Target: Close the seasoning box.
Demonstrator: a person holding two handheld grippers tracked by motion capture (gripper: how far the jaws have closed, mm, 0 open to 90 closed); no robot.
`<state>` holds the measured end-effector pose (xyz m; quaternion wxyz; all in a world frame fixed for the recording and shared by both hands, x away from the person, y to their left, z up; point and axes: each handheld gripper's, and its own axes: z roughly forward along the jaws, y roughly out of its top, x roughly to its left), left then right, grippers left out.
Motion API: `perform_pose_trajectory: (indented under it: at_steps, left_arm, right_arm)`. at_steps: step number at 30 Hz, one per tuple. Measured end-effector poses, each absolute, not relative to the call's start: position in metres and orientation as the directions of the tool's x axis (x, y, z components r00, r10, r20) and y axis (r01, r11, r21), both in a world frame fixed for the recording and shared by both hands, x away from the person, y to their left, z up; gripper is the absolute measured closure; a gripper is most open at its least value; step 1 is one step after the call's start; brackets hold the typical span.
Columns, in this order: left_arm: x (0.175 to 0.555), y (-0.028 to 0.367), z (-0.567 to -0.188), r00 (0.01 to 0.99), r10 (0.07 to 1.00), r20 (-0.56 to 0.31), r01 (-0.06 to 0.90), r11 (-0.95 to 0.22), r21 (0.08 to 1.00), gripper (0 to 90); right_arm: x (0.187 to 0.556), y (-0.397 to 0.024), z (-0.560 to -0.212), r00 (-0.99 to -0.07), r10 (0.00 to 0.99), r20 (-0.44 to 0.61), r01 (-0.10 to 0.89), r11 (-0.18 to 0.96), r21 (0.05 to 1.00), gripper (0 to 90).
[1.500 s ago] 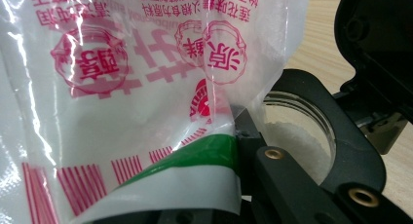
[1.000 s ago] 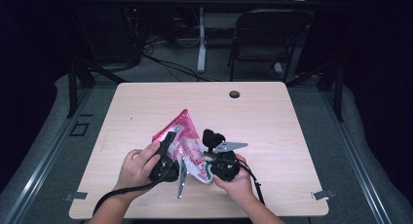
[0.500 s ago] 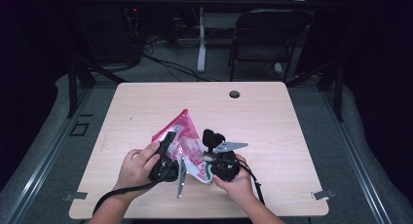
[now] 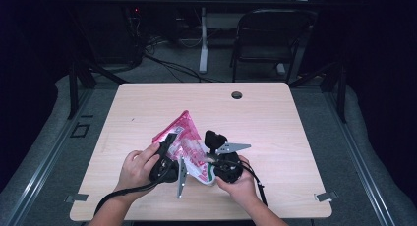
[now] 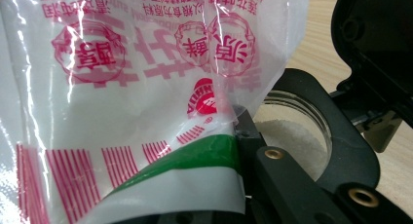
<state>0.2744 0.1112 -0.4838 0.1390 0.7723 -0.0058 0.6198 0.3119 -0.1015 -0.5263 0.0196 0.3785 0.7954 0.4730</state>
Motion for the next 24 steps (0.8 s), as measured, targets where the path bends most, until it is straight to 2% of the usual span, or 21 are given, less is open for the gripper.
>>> perform_pose_trajectory:
  at_steps: [24]
  left_arm:
    - [0.284, 0.125, -0.490, 0.318, 0.259, 0.912, -0.130, -0.941, 0.313, 70.0]
  right_arm:
    - [0.312, -0.101, -0.524, -0.719, 0.616, 0.321, 0.574, 0.268, 0.774, 89.6]
